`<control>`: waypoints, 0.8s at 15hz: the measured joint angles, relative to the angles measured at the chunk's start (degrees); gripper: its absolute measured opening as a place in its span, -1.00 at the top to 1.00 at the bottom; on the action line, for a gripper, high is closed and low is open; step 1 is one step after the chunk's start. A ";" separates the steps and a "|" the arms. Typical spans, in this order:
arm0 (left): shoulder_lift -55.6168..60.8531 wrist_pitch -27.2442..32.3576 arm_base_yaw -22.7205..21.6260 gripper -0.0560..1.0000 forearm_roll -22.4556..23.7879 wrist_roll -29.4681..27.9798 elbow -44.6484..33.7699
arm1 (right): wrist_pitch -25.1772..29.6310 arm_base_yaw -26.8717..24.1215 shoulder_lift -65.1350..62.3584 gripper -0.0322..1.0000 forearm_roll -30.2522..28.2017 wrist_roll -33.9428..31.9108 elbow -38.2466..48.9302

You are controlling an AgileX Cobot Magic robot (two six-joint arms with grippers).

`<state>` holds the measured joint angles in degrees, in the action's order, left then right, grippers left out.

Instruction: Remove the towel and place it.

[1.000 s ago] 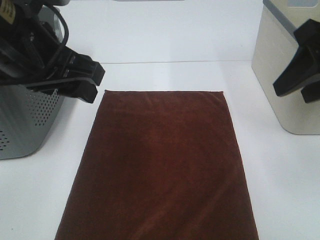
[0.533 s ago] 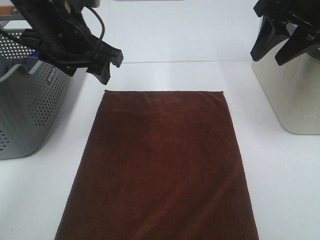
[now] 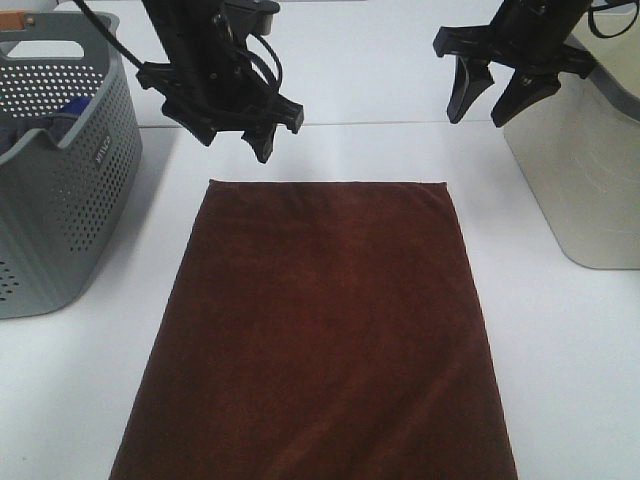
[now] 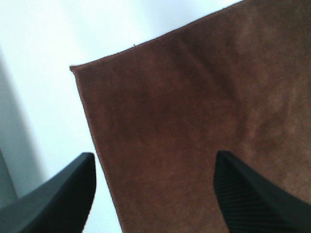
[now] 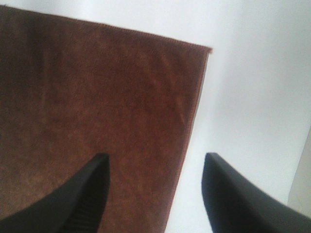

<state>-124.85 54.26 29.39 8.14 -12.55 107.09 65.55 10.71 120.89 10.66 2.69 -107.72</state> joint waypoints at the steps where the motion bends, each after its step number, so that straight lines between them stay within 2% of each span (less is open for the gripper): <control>1: -2.52 0.00 0.00 -0.36 0.00 0.06 2.52 | -0.80 0.00 3.21 -0.12 -0.34 -0.40 -1.95; 4: -5.67 -0.34 0.00 -0.36 0.17 0.06 4.24 | -1.60 0.00 9.68 0.02 -0.34 -0.46 -4.76; 7: -7.16 -0.52 -0.52 -0.36 0.63 0.11 4.35 | -2.06 0.00 15.24 0.05 -0.40 -0.46 -7.45; 12: -7.62 -0.52 -3.78 -0.36 0.06 0.06 4.53 | -5.16 0.00 19.14 0.05 -0.63 -0.46 -8.31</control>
<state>-132.47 53.74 25.61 8.19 -12.49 111.61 60.39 10.71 140.03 10.03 2.23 -116.02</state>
